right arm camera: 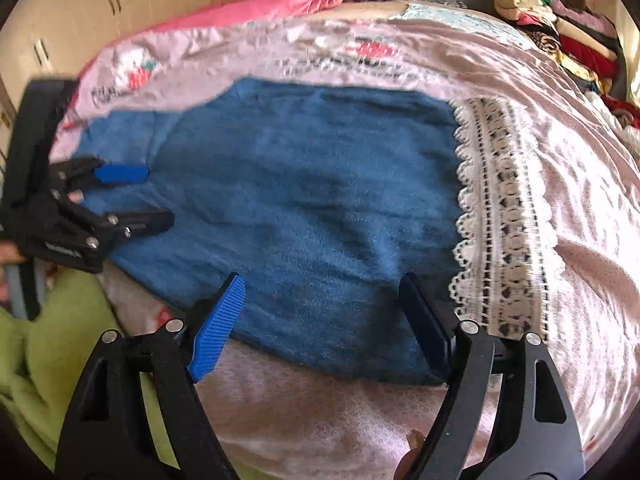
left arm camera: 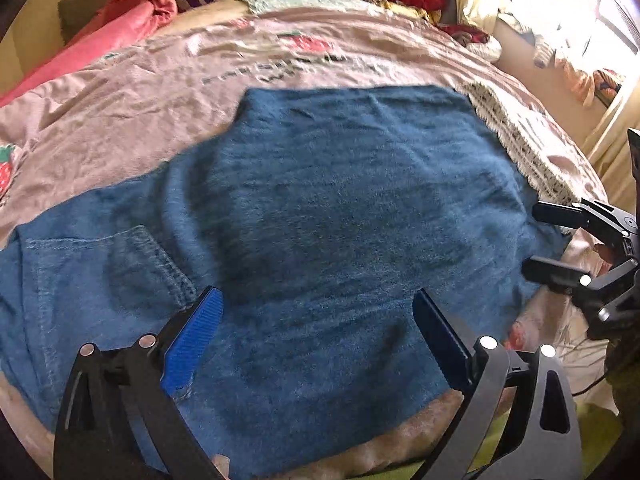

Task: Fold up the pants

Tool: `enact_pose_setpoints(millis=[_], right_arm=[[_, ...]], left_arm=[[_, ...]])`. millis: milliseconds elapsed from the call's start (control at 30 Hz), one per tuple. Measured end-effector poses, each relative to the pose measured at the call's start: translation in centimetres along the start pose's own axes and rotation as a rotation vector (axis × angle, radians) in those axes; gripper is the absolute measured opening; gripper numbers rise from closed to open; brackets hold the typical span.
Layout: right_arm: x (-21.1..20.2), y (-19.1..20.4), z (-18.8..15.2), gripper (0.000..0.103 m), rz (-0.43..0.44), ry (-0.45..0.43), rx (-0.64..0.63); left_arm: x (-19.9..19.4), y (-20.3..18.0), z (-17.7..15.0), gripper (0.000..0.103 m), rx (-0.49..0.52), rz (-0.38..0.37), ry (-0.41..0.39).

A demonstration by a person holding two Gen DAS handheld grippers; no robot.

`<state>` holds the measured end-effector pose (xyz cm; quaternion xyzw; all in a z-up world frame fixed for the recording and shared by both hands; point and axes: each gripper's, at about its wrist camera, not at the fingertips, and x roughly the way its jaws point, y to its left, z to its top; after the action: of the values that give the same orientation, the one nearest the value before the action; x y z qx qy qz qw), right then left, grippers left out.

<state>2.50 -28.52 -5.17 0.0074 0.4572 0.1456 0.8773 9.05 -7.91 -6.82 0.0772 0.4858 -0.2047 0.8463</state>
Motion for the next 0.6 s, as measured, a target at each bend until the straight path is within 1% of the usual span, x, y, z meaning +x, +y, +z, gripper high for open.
enact_pose_setpoints(millis=[100,167,333,467,600], right_arm=[[-1.7,-0.2,0.1,0.077,-0.013,-0.036,0.001],[-2.9,-0.6,0.2,0.080,-0.024,-0.060,0.011],[-5.7,-2.0,0.1,0.083,-0.041,-0.120,0.051],[-7.5,-3.5,-0.3,0.085,-0.064,-0.163,0.078],[-8.8,-5.3,-0.7,0.086,-0.078,-0.197,0.118]], left_arm=[[-1.3,0.2,0.0,0.098,-0.034,-0.024,-0.029],[-2.5,-0.2,-0.1,0.098,-0.039,-0.028,-0.049],[-5.5,-1.4,0.5,0.098,-0.021,-0.007,-0.119],[-7.6,-2.5,1.8,0.098,0.007,0.005,-0.173],[-8.9,-3.6,2.8,0.098,0.037,0.003,-0.204]])
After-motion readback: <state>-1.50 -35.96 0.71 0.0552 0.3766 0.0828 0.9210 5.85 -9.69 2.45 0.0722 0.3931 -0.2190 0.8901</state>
